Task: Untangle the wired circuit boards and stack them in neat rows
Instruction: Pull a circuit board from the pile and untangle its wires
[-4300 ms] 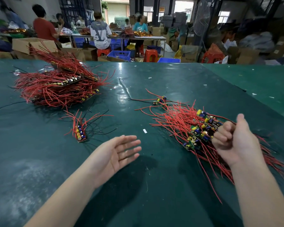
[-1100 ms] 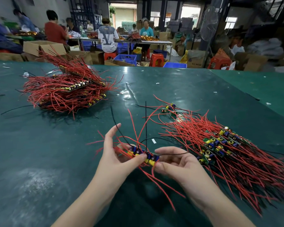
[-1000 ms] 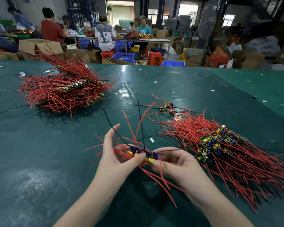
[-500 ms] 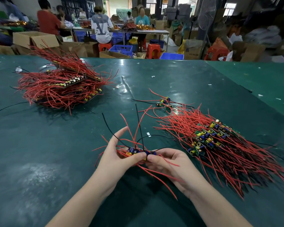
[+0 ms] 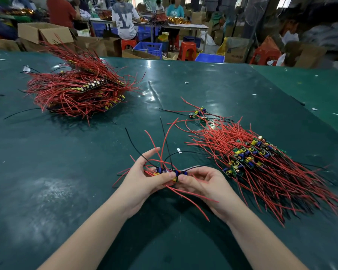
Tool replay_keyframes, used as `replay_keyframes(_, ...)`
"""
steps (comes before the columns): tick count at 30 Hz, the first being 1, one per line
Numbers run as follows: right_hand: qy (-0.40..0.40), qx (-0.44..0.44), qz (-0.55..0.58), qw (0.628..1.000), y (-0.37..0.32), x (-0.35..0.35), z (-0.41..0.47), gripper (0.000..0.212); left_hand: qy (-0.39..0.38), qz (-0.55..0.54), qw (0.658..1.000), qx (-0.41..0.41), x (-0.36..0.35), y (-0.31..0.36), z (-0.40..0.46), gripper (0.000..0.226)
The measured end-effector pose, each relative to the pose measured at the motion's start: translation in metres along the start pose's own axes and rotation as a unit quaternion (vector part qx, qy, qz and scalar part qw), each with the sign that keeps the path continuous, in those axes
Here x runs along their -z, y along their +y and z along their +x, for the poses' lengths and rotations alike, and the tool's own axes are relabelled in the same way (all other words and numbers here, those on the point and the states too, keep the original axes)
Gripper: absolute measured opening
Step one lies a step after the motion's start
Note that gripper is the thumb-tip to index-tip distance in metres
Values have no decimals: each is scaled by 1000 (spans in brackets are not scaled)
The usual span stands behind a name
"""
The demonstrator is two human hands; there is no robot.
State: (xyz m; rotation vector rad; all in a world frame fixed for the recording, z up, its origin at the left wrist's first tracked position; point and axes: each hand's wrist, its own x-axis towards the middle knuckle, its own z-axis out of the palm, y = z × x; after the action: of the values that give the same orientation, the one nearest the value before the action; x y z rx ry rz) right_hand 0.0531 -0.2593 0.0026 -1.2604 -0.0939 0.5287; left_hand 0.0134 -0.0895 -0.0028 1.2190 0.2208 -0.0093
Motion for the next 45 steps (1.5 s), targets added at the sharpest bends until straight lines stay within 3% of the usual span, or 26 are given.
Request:
replay_keyframes(5,18,35,-56,998,3,-3,-1,41,55,60,995,-55,-1,-2,-1,80)
replay_keyframes(11,-17,40,-25,999,-1,0,-1,23,25,-20,999,-14,-8,3,-4,79)
replay_keyframes(18,-41,11,15,999,-5,2,-2,30,-25,-73,997,31,-5,6,-4,69)
replay_keyframes(22,-65,1,90,994,-4,-2,-4,7,-39,-102,993,49,-2,8,-3,65)
replay_keyframes(24,-67,10,102,992,-4,-3,-4,9,-39,-113,992,46,-2,9,-4,64)
replay_keyframes(26,-51,12,104,993,-5,-3,-3,9,-6,-109,994,14,-2,13,-2,67)
replay_keyframes(29,-23,12,100,995,-5,0,-2,18,100,-81,989,-67,8,19,6,62)
replay_keyframes(32,-13,17,86,996,-5,2,-2,30,180,52,974,-130,29,20,12,69)
replay_keyframes(37,8,32,91,995,-5,1,-1,15,285,145,927,-196,42,20,17,79)
replay_keyframes(42,33,43,122,991,-11,9,1,21,379,197,882,-198,53,27,14,98)
replay_keyframes(45,25,40,129,991,-11,9,2,19,407,270,851,-195,48,34,7,97)
